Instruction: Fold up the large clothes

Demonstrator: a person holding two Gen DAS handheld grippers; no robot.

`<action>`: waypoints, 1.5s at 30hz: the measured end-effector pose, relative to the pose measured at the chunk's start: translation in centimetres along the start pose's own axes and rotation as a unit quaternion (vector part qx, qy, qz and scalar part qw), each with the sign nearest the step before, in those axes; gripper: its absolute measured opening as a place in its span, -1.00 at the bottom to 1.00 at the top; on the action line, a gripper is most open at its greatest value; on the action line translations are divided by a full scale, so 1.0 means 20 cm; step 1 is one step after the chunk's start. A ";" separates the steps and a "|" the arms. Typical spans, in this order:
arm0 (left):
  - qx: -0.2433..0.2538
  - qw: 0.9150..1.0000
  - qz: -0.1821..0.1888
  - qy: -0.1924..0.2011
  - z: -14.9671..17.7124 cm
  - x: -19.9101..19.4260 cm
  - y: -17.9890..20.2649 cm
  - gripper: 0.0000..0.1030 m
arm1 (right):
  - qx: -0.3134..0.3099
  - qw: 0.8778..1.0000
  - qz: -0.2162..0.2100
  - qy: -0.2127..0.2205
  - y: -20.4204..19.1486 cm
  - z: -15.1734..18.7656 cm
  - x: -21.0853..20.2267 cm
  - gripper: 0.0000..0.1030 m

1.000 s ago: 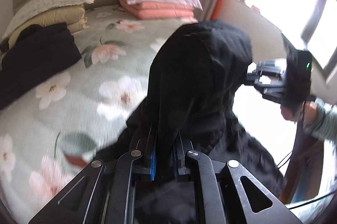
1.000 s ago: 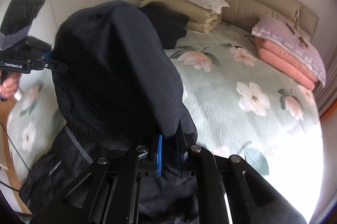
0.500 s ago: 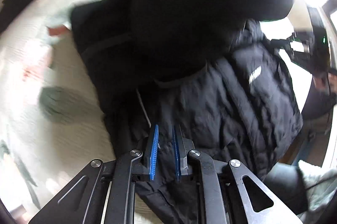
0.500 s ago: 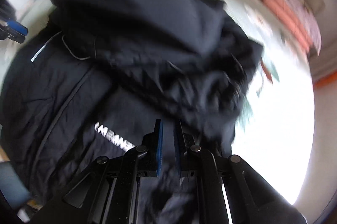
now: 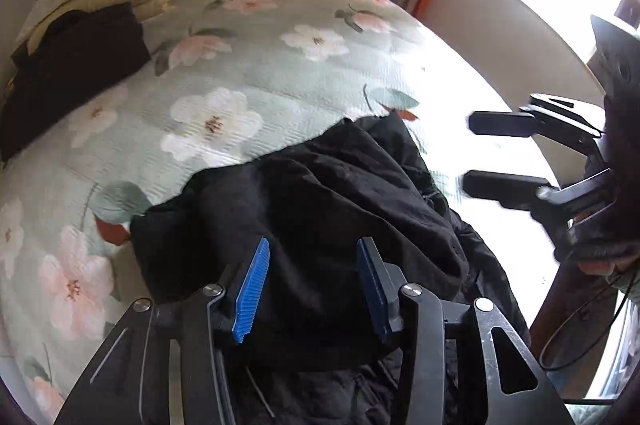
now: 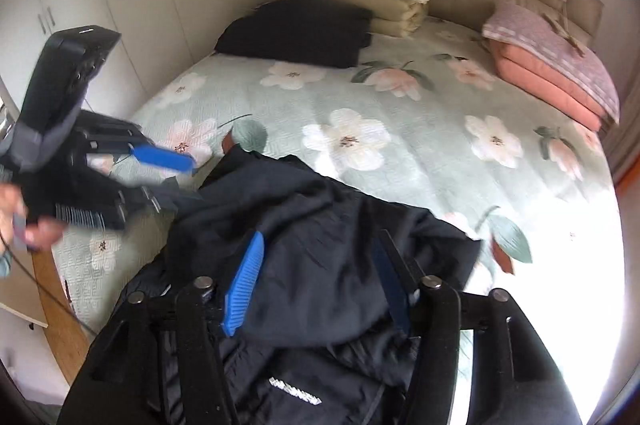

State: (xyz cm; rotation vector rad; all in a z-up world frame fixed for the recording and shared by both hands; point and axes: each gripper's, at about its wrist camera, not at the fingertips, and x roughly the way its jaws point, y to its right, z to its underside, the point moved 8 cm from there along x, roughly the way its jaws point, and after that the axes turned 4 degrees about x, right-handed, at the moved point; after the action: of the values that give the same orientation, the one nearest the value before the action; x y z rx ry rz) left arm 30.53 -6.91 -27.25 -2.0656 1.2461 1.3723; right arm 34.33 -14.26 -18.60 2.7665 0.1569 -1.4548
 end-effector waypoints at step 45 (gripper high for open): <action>-0.090 0.995 0.020 -0.022 0.84 0.38 0.08 -0.05 | 0.155 0.977 -0.029 -0.144 -0.13 0.92 0.53 0.21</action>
State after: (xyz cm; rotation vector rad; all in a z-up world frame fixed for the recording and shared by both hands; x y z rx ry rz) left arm 20.98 0.36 -41.41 -2.1252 1.1896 1.5931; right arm 24.89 -11.82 -37.63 2.7465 0.0074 -2.0335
